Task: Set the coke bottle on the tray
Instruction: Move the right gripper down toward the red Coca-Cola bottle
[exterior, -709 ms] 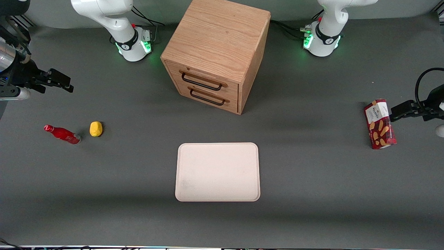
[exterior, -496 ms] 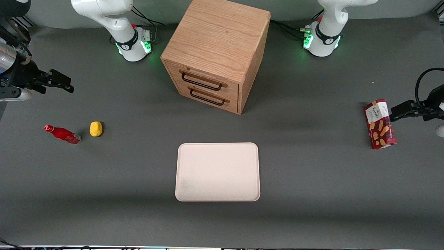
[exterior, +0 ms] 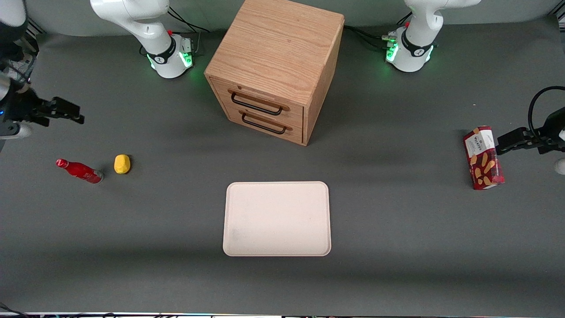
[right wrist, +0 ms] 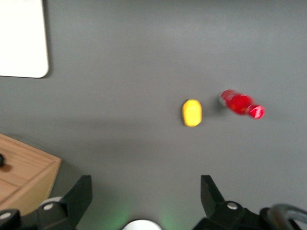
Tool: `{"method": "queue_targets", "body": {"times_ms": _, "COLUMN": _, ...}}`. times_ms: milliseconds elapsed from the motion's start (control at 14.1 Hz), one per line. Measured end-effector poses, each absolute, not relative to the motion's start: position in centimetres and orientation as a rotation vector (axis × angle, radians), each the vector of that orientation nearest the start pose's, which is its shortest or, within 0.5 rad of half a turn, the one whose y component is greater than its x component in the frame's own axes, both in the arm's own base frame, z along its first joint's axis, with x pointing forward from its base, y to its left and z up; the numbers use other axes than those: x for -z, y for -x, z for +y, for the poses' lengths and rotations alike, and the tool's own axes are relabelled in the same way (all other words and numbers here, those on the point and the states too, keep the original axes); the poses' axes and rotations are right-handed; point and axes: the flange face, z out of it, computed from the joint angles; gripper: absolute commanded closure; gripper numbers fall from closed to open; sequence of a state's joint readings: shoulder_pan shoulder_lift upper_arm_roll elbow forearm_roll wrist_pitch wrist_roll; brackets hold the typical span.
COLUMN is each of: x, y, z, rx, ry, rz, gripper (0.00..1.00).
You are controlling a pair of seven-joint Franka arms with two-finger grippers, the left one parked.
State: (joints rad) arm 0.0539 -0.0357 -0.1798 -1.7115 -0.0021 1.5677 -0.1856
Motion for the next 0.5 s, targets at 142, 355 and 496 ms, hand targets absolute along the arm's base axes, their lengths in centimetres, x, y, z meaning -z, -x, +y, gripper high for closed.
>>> {"method": "queue_targets", "body": {"times_ms": 142, "x": -55.7, "y": -54.1, "z": -12.4, "rx": -0.145, "ry": 3.112, "rz": -0.173, "gripper": 0.0}}
{"method": "queue_targets", "body": {"times_ms": 355, "x": -52.4, "y": -55.1, "z": -18.2, "rx": -0.078, "ry": 3.137, "rz": -0.29, "gripper": 0.0}}
{"method": "queue_targets", "body": {"times_ms": 496, "x": -49.3, "y": -55.3, "z": -20.5, "rx": -0.028, "ry": 3.161, "rz": -0.343, "gripper": 0.0}}
